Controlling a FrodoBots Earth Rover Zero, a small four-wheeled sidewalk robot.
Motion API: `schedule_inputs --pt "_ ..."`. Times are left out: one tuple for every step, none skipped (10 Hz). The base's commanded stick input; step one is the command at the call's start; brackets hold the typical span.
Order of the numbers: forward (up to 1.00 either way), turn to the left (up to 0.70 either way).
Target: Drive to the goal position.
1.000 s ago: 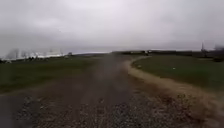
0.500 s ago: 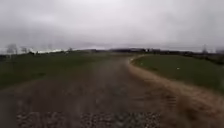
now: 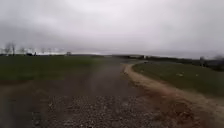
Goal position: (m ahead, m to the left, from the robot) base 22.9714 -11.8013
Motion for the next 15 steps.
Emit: schedule_inputs --pt "0.85 0.0" --pt "0.85 0.0" --pt "0.85 0.0" --pt "0.85 0.0" --pt "0.85 0.0" --pt "0.85 0.0" --pt "0.85 0.0" --pt "0.85 0.0" --pt "0.85 0.0" --pt "0.85 0.0" --pt "0.85 0.0" --pt "0.85 0.0" --pt "0.85 0.0" --pt "0.85 0.0" --pt "0.85 0.0"
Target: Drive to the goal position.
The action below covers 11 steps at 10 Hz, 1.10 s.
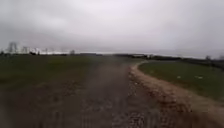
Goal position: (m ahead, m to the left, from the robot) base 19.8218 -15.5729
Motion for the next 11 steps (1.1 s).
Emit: schedule_inputs --pt "0.85 0.0" --pt "0.85 0.0" --pt "0.85 0.0" --pt "0.85 0.0" --pt "0.85 0.0" --pt "0.85 0.0" --pt "0.85 -0.08" --pt "0.85 -0.28" --pt "0.85 -0.34" --pt "0.85 -0.33" --pt "0.85 -0.27"
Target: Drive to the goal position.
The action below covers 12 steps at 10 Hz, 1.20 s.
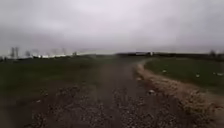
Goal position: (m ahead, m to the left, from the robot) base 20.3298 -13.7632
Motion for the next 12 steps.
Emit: schedule_inputs --pt "0.85 -0.18" --pt "0.85 -0.16" --pt "0.85 -0.16" --pt "0.85 -0.16" --pt "0.85 -0.16" --pt "0.85 -0.16" --pt "0.85 -0.16" --pt "0.85 -0.16" --pt "0.85 -0.16" --pt "0.85 -0.16" --pt "0.85 -0.16" --pt "0.85 -0.16"
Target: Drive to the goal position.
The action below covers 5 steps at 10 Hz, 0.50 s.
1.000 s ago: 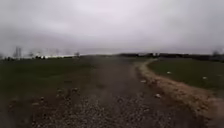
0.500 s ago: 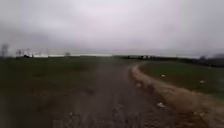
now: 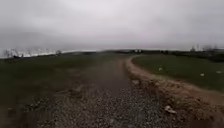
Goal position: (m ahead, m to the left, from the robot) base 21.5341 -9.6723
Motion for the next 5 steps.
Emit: schedule_inputs --pt "0.85 -0.16" --pt "0.85 -0.16" --pt "0.85 -0.16" --pt "0.85 -0.16" --pt "0.85 -0.16"
